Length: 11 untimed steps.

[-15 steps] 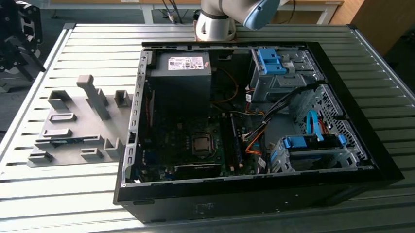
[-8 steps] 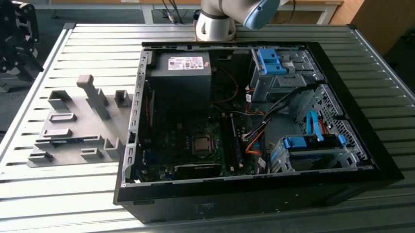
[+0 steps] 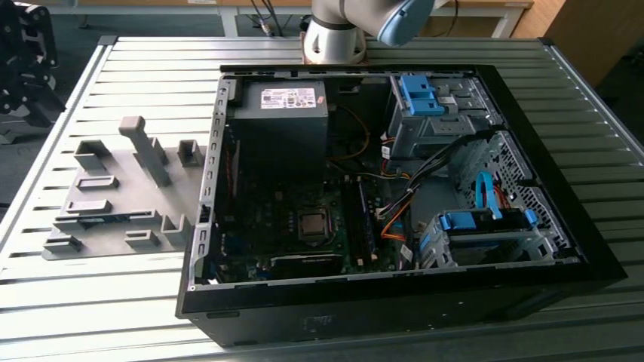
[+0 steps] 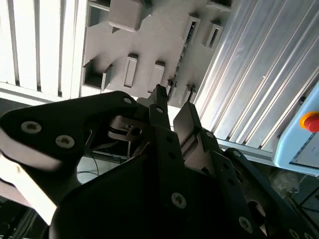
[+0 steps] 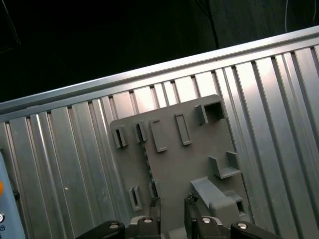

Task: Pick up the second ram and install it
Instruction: 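Pick up the second ram and move it above second insertion slot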

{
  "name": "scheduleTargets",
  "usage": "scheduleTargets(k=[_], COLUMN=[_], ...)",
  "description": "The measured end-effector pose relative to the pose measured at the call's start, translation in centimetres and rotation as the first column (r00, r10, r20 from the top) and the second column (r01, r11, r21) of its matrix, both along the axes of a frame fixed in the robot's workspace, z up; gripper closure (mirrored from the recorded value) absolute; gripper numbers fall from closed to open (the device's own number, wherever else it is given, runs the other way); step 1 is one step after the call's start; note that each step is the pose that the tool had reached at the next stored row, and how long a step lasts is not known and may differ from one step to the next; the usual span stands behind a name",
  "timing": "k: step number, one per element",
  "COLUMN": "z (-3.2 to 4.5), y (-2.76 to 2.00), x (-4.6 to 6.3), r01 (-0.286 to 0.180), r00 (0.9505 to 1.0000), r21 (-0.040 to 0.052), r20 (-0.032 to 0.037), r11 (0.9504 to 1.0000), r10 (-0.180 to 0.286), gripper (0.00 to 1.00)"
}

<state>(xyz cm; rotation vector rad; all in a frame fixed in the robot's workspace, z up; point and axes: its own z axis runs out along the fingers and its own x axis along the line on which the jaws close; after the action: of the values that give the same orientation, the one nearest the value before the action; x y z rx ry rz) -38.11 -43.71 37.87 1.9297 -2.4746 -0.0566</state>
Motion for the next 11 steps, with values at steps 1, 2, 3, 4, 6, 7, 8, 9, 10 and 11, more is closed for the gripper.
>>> scheduleTargets(k=[1, 2, 3, 4, 6, 7, 8, 9, 10, 11], z=[-0.01, -0.02, -0.04, -0.05, -0.08, -0.09, -0.1, -0.1, -0.11, -0.11], y=[0.0, 0.0, 0.0, 0.0, 0.0, 0.0, 0.0, 0.0, 0.0, 0.0], x=[0.0, 0.0, 0.0, 0.0, 0.0, 0.0, 0.0, 0.0, 0.0, 0.0], r01=[-0.019, -0.037, -0.055, -0.073, -0.109, -0.127, -0.145, -0.16, -0.17, -0.171], r00=[0.9998, 0.9993, 0.9985, 0.9973, 0.9941, 0.9919, 0.9894, 0.9872, 0.9855, 0.9853], r21=[-0.0001, 0.0, -0.0001, -0.0001, -0.0001, -0.0001, -0.0001, -0.0001, -0.0001, -0.0001], r20=[0.0, -0.0001, -0.0001, -0.0001, -0.0001, -0.0001, -0.0002, -0.0001, -0.0001, -0.0001], r11=[0.9998, 0.9993, 0.9985, 0.9973, 0.9941, 0.9919, 0.9894, 0.9872, 0.9855, 0.9853], r10=[0.019, 0.037, 0.055, 0.073, 0.109, 0.127, 0.145, 0.16, 0.17, 0.171], gripper=[0.67, 0.67, 0.67, 0.67, 0.67, 0.67, 0.67, 0.67, 0.67, 0.67])
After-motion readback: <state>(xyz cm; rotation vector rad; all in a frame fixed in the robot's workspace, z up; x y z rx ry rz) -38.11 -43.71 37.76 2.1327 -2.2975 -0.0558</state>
